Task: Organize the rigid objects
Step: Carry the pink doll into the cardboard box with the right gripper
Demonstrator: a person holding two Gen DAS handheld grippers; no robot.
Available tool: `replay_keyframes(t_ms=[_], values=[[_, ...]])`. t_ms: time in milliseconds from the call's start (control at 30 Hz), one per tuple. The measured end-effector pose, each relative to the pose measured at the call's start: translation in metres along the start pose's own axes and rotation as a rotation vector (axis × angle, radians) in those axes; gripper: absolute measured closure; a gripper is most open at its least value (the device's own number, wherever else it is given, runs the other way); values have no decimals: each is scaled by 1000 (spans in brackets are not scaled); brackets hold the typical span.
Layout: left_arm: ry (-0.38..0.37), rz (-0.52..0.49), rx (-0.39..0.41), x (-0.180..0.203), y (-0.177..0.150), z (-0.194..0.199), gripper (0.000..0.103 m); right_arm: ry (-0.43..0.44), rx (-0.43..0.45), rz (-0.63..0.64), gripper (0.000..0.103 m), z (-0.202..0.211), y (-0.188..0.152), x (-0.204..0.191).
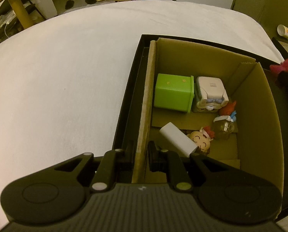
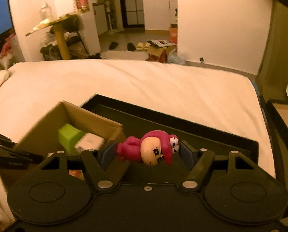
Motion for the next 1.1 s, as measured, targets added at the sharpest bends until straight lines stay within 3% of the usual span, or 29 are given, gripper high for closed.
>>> replay_keyframes(t_ms=[533, 1100], values=[[-12, -7, 13, -6, -5, 1, 91, 63, -23, 105, 34, 7, 14, -65], [-66, 20, 24, -8, -6, 5, 91, 93, -134, 53, 34, -20, 4, -100]])
Point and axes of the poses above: each gripper's, at about its wrist camera, not at the fingertips, and z roughly against the way its jaws point, x to its right, y to its top, the point moved 9 cm from there along -z, roughly the way its jaws point, and after that the axes turned 13 degrees about -x, right-handed, at the moved point
